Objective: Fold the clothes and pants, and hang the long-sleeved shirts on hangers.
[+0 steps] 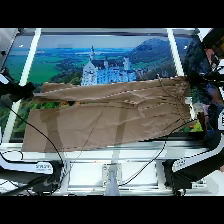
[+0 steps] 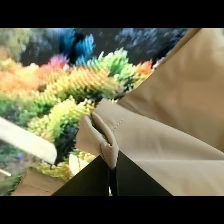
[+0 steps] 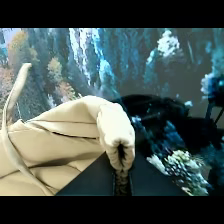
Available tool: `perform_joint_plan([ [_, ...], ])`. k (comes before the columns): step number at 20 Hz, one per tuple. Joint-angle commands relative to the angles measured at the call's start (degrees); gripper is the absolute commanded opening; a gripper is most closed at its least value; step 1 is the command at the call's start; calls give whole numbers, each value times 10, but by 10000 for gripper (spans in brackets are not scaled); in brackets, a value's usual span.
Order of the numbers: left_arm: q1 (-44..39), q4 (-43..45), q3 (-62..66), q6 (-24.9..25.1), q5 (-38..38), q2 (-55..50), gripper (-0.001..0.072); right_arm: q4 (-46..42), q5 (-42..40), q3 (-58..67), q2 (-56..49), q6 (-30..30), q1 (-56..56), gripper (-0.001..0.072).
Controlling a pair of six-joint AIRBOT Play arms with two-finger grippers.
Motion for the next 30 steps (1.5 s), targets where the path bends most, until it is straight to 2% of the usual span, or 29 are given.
perform_joint_plan([
  [1,0,-39,-7,-34,78,8,21,13,-14,1,-2,-1,6,32],
  [6,-32,-231,2,-34,413,45,21,48,-50,3,2,-2,5,32],
  [7,-42,-241,12,-34,461,47,21,48,-49,7,2,-2,5,32],
  [8,-51,-222,27,-26,477,47,20,48,-48,11,2,-2,5,32],
  [9,-58,-181,37,5,460,47,21,49,-46,13,3,-2,5,32],
  [10,-63,-141,37,30,414,49,20,47,-44,15,3,-2,5,32],
  [12,-65,-58,28,42,284,42,20,42,-44,15,2,-2,5,32],
  [13,-64,-31,11,42,248,39,20,39,-43,15,2,-2,5,32],
  [19,-56,-5,-156,42,227,38,21,16,-38,15,2,-2,5,32],
  [25,-42,42,-167,42,124,39,21,-16,-17,15,2,-2,5,33],
  [30,-5,39,-160,33,135,74,21,-17,-17,15,2,-1,4,32],
])
